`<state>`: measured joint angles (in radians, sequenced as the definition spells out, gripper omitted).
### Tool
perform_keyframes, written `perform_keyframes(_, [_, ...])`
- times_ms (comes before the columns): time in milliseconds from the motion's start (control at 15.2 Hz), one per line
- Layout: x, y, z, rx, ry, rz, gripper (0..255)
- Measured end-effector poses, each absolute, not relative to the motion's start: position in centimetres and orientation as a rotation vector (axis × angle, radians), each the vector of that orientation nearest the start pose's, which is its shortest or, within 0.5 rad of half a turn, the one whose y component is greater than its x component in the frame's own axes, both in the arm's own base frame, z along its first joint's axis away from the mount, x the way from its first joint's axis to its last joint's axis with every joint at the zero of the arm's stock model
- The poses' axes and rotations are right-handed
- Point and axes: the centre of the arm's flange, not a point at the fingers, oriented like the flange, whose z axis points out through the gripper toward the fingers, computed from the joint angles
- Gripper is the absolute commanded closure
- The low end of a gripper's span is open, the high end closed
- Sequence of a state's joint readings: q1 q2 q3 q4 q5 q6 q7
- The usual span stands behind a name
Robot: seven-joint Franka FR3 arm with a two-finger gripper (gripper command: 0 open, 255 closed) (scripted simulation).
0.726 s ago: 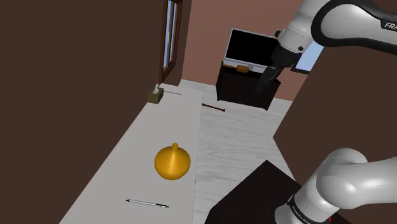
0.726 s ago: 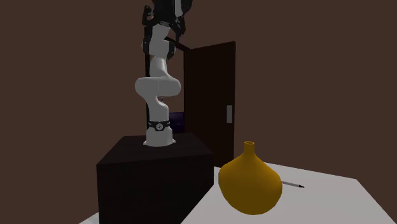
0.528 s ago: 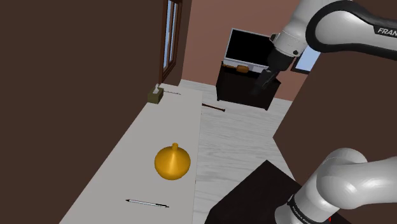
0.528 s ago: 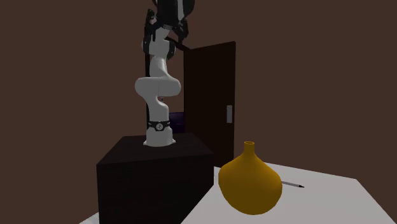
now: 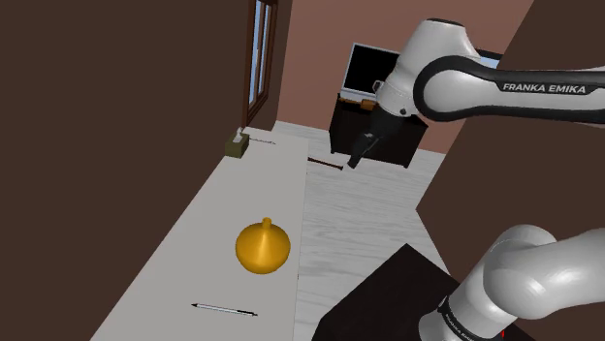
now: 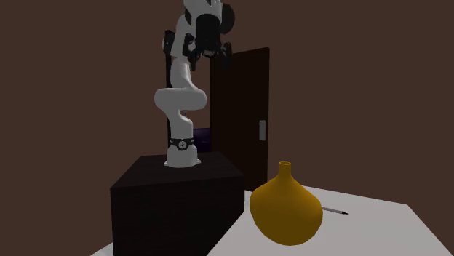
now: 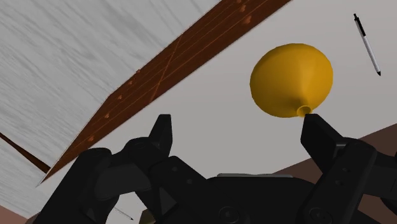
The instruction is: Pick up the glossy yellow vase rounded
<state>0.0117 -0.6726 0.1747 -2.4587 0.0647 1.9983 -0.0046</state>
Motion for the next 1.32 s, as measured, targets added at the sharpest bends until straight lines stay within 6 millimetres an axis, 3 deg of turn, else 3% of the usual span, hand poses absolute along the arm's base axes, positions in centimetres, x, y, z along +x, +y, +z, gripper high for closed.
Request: perform_keyframes(1320, [46.7,21.9,34.5,-3.107,-0.206,-0.330,0])
